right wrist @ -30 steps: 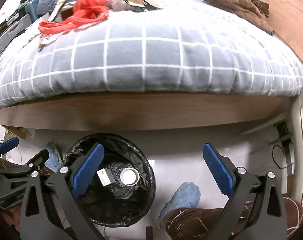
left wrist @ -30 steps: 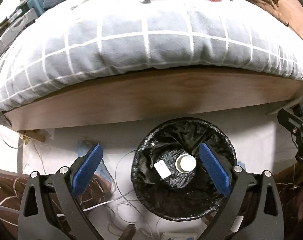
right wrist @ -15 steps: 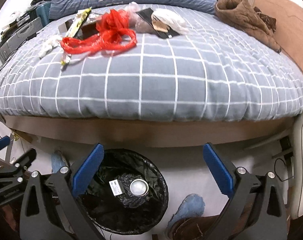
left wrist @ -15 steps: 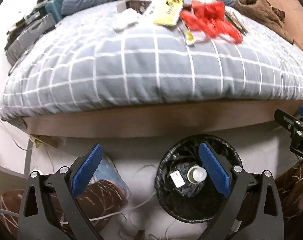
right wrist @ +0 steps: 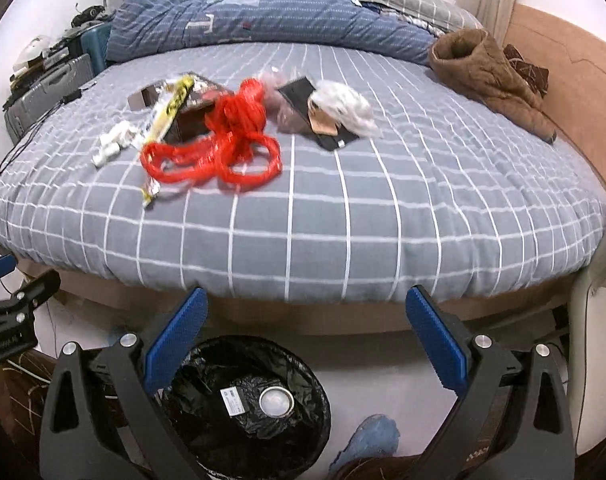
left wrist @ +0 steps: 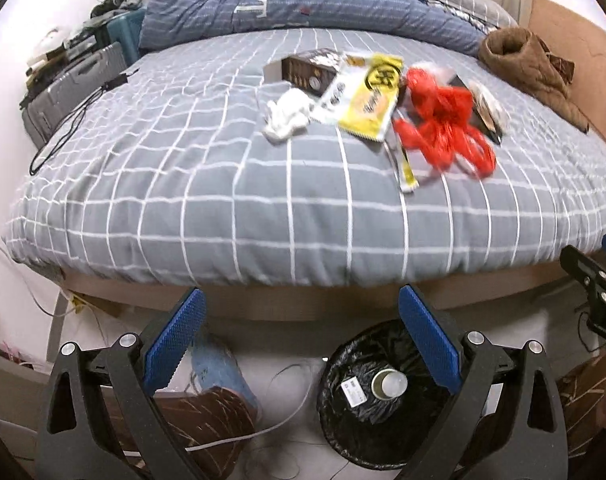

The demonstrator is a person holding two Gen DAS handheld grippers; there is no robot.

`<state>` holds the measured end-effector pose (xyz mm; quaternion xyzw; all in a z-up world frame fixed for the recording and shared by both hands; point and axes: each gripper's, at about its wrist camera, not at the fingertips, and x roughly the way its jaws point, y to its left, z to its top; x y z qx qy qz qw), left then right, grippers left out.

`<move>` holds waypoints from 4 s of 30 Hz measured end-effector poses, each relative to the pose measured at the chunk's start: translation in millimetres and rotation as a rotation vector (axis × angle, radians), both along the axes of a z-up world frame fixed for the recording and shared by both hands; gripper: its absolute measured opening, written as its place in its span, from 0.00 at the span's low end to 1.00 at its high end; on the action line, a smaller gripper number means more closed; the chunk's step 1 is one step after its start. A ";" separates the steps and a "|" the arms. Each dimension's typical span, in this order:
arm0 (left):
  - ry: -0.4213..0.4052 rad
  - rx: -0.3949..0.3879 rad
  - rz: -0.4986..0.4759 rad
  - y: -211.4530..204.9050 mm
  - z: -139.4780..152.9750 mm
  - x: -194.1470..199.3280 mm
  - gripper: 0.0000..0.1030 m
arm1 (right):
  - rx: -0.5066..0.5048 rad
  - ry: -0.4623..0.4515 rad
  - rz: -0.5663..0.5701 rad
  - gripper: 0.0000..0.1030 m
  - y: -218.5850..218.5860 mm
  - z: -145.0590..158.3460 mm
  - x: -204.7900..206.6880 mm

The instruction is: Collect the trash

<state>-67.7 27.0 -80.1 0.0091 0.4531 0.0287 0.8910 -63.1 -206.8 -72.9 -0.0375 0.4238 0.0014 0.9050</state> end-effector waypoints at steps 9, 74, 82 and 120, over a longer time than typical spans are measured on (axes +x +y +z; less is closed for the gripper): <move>-0.028 0.027 0.035 22.8 23.5 43.4 0.93 | 0.001 -0.032 0.039 0.91 4.3 24.7 36.4; 0.024 -0.018 -0.031 22.0 20.3 167.9 0.22 | 0.082 0.022 0.148 0.34 43.1 13.5 181.4; 0.002 -0.014 -0.035 20.2 35.0 151.5 0.22 | 0.110 -0.012 0.125 0.34 33.0 30.4 163.9; -0.043 -0.084 -0.079 -22.0 82.7 45.4 0.22 | 0.093 -0.062 0.116 0.34 29.1 77.4 50.8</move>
